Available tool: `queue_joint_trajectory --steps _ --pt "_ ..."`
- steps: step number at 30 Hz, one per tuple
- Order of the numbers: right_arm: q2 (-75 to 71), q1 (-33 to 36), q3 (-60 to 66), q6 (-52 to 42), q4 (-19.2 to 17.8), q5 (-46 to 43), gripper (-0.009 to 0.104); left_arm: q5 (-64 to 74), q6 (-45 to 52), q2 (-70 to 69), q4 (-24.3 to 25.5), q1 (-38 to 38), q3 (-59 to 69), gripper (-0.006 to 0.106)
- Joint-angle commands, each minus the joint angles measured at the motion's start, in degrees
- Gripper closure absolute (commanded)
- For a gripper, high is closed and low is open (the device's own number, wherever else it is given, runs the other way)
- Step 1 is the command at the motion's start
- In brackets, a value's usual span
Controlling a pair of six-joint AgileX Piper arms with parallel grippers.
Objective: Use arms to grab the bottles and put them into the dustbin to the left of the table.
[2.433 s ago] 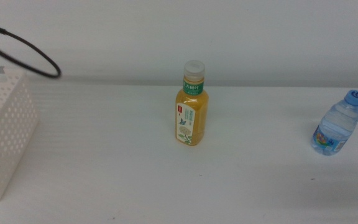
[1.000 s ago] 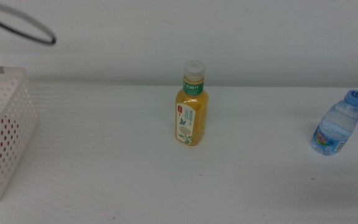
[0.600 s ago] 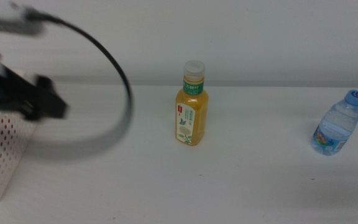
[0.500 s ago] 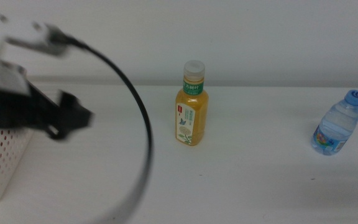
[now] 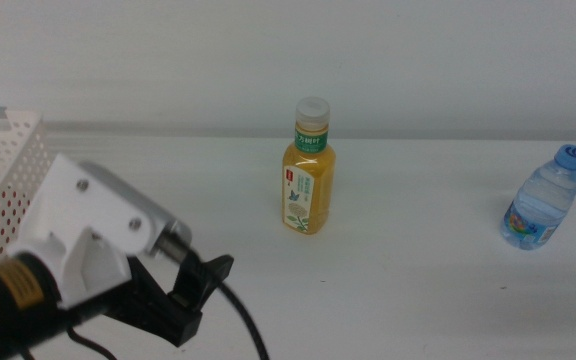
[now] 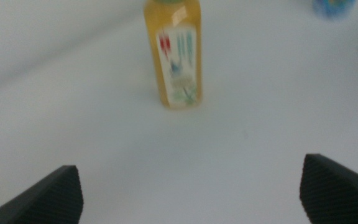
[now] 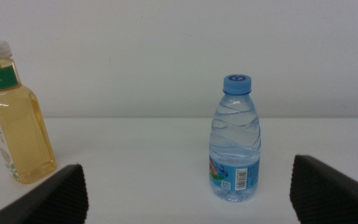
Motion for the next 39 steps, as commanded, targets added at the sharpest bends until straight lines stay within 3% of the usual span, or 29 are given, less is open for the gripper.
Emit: queue_joint_trajectory --steps 1,7,14,29,39 --pt "-2.28 -0.53 2.44 -0.59 -0.25 -0.53 0.009 -13.67 -3.62 0.06 2.00 -1.88 4.38 0.007" --pt "-2.28 -0.53 2.44 -0.59 -0.25 -0.53 0.009 -24.45 -11.80 4.04 3.92 -2.77 10.03 0.007" --pt "-2.28 -0.53 2.44 -0.59 -0.25 -0.53 0.009 -34.01 -11.82 5.84 5.05 -2.77 10.03 0.007" --pt "-2.28 -0.53 2.44 -0.59 -0.25 -0.53 0.009 -38.39 -13.43 13.00 4.44 -2.77 9.93 0.011" --pt "-2.28 -0.53 2.44 -0.59 -0.25 -0.53 0.009 -49.08 -24.41 33.06 13.96 -3.01 1.49 0.011"
